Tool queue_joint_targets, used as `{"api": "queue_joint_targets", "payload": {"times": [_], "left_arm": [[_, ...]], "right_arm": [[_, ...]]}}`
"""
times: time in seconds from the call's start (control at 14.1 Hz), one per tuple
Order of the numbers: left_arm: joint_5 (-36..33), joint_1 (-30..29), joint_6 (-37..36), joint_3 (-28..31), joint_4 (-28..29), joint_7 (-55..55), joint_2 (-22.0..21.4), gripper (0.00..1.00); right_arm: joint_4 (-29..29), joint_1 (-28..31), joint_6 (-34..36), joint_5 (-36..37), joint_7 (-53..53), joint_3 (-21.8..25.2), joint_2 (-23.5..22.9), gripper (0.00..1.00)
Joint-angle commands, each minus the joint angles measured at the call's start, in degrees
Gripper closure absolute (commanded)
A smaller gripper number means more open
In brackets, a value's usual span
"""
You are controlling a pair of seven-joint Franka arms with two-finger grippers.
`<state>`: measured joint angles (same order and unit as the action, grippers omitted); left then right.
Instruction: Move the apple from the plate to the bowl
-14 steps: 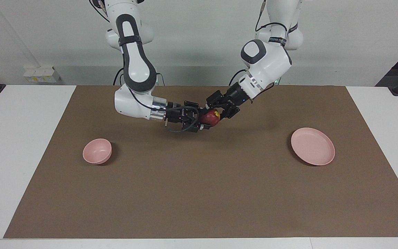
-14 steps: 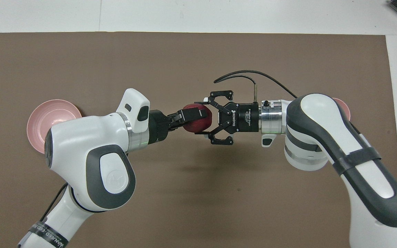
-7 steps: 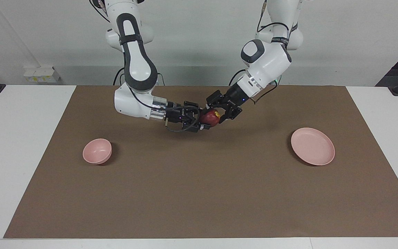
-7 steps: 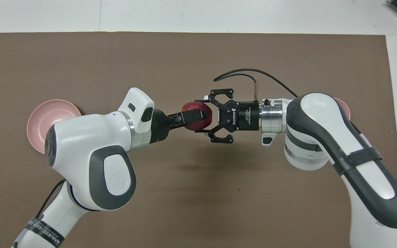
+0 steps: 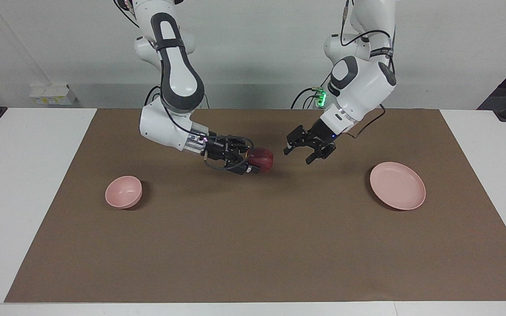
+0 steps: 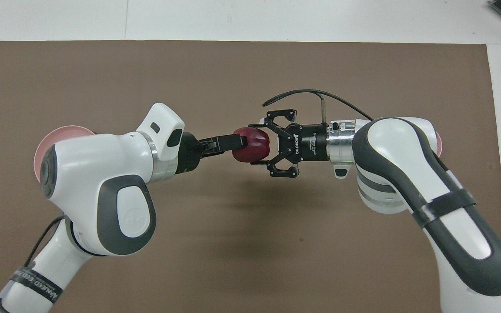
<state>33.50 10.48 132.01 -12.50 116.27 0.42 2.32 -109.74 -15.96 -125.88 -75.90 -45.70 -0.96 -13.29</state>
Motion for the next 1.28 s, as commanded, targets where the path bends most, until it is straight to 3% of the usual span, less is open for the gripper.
{"api": "queue_joint_targets", "payload": {"times": [0.0, 0.35, 0.92, 1.2], "left_arm": [[-9.91, -3.44, -6.21, -0.34, -1.56, -0.42, -0.82, 0.00], [-25.31, -9.59, -18.35, -0.34, -9.29, 0.10, -1.26, 0.00], [-30.25, -12.42, -33.29, -0.07, -23.44, 1.94, -1.61, 0.00], [-30.25, -12.33, -36.11, 3.26, -25.38, 6.68, -2.31, 0.00]], "right_arm": [[1.28, 0.57, -4.10, 5.31, -0.97, -0.36, 0.37, 1.00], [3.74, 1.01, -5.52, 21.11, -1.14, 0.00, 0.37, 1.00], [4.36, 2.68, -9.20, 47.14, -0.79, 0.00, 0.37, 1.00], [4.36, 2.95, -11.67, 60.39, -0.97, 0.08, -0.07, 1.00]]}}
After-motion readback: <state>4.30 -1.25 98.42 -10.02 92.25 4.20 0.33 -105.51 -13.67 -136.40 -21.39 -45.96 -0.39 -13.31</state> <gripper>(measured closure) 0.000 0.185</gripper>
